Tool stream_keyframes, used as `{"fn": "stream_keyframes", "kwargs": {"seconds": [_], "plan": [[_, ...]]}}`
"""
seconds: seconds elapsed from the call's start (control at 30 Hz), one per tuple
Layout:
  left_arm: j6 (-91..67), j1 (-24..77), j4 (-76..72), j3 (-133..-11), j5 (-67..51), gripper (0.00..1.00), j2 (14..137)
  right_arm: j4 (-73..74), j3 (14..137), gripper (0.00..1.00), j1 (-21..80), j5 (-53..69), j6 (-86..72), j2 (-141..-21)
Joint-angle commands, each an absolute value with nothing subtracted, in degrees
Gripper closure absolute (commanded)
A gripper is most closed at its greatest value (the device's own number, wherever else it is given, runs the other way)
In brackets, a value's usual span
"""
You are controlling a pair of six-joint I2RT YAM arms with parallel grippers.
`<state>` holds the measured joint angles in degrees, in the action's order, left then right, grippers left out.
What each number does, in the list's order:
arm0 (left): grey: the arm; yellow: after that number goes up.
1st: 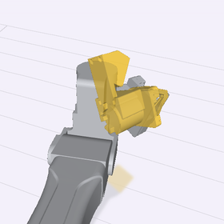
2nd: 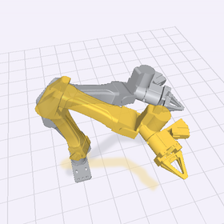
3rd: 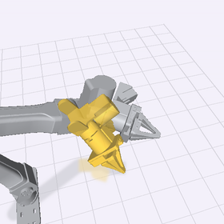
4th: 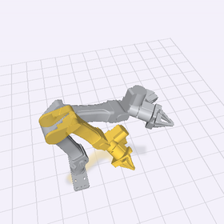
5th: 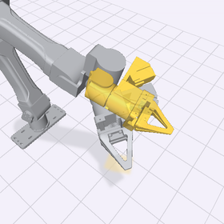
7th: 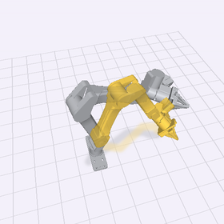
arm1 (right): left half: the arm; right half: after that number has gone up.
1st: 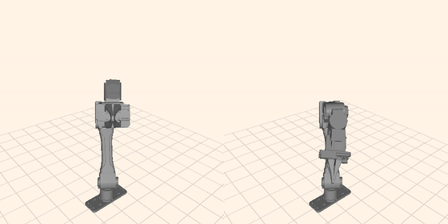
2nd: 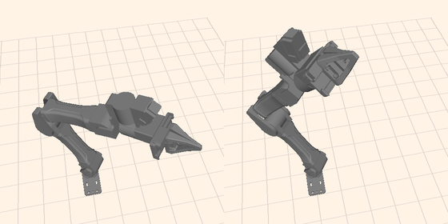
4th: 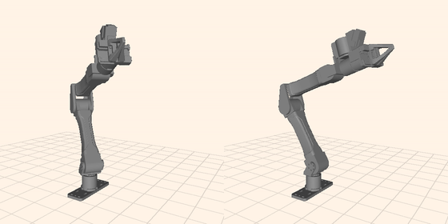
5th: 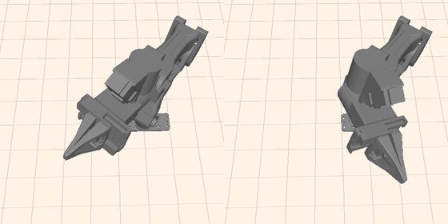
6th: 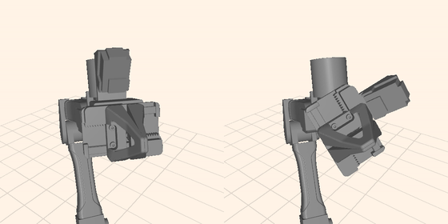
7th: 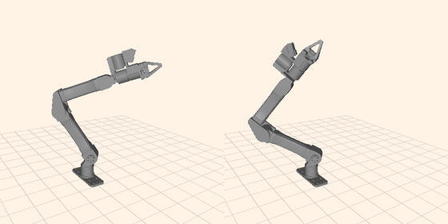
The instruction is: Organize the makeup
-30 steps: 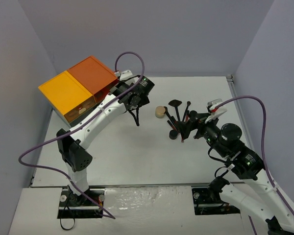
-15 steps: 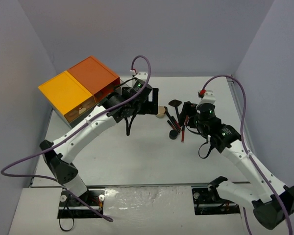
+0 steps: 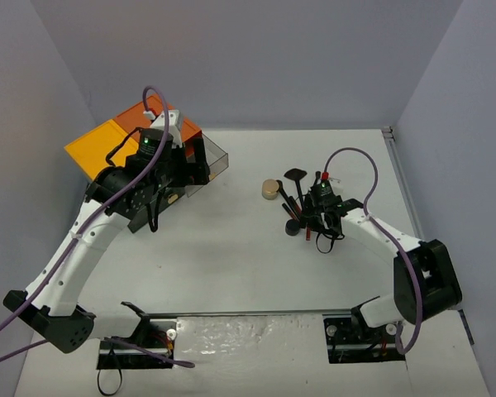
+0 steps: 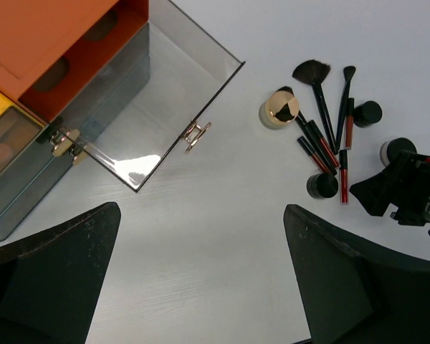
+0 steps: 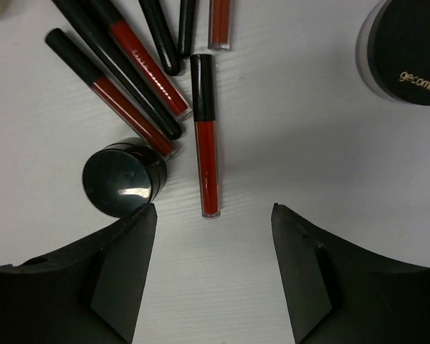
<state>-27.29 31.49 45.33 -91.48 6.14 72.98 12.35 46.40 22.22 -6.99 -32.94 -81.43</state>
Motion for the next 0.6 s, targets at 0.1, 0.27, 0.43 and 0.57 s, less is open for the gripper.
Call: {"fn": "stream_keyframes", "kwargs": {"seconds": [0.1,0.27,0.43,0.57], "plan": [[-25.0,27.5,43.6,-88.8,1.3,0.03,67.7,6.9,44.6,0.45,22.4,-8.7,-37.4,-87.2],[-25.6,26.5,43.3,-86.8,0.1,0.03,66.7,4.5,43.4,0.52,22.4,-9.8,-37.9,-90.5],[-25.9,26.2,43.2,-86.2,0.0,0.03,65.7,4.1,42.6,0.64,22.4,-11.7,-38.3,-92.2],[-25.8,25.8,43.3,-86.4,0.0,0.03,65.1,4.8,41.3,0.87,22.5,-12.9,-38.4,-89.8]]}}
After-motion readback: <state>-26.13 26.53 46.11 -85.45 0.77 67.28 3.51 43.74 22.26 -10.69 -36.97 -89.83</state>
